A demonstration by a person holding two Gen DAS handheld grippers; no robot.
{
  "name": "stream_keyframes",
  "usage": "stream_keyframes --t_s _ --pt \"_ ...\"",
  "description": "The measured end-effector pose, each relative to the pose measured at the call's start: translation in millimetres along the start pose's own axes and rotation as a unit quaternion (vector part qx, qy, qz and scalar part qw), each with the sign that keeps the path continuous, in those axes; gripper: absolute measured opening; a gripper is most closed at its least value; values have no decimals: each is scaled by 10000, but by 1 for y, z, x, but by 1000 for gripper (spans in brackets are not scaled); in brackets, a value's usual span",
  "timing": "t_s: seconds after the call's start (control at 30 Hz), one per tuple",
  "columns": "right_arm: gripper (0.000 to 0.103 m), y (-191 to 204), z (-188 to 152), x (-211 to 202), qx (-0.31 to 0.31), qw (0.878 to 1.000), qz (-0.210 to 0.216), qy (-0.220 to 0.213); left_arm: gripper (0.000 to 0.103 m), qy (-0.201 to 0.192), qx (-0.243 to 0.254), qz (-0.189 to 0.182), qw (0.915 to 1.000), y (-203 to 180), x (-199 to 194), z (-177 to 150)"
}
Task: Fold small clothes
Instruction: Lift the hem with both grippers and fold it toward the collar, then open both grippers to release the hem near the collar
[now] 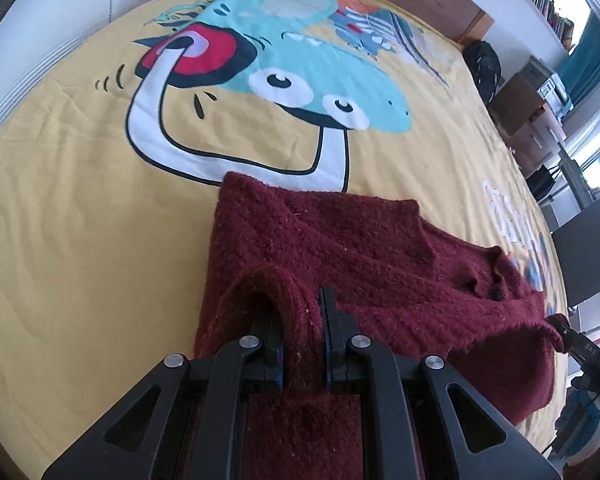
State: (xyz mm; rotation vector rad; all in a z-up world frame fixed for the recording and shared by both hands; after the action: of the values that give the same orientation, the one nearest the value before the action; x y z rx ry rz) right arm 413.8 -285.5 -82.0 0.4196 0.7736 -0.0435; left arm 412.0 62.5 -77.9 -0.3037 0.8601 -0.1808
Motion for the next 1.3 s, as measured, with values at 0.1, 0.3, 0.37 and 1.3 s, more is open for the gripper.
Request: stream_keyframes --t_s 0.1,0.3,0.37,1.3 --pt "26 -1 -1 7 16 10000 -46 12 20 91 11 -8 10000 0 7 0" --pt "62 3 9 3 8 9999 -55 -145 41 -6 -126 -318 9994 -7 -4 8" --pt "62 3 16 0 66 9998 -57 -166 42 -17 -127 -319 9994 -10 -8 11" --pt "62 68 -87 -30 -2092 9778 88 -57 59 -556 943 186 9938 -35 -48 -57"
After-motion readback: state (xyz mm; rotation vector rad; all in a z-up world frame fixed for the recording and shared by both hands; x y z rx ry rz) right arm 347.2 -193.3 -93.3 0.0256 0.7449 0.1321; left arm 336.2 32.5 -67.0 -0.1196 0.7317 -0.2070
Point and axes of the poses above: each gripper's, at about its wrist camera, not at the fingertips, and x roughly the way its jaws point, y to its left, z to its top, the point moved 9 cm from there along x, roughly the way its jaws point, and after that the axes turned 13 degrees about -y, right-handed, at the moved point
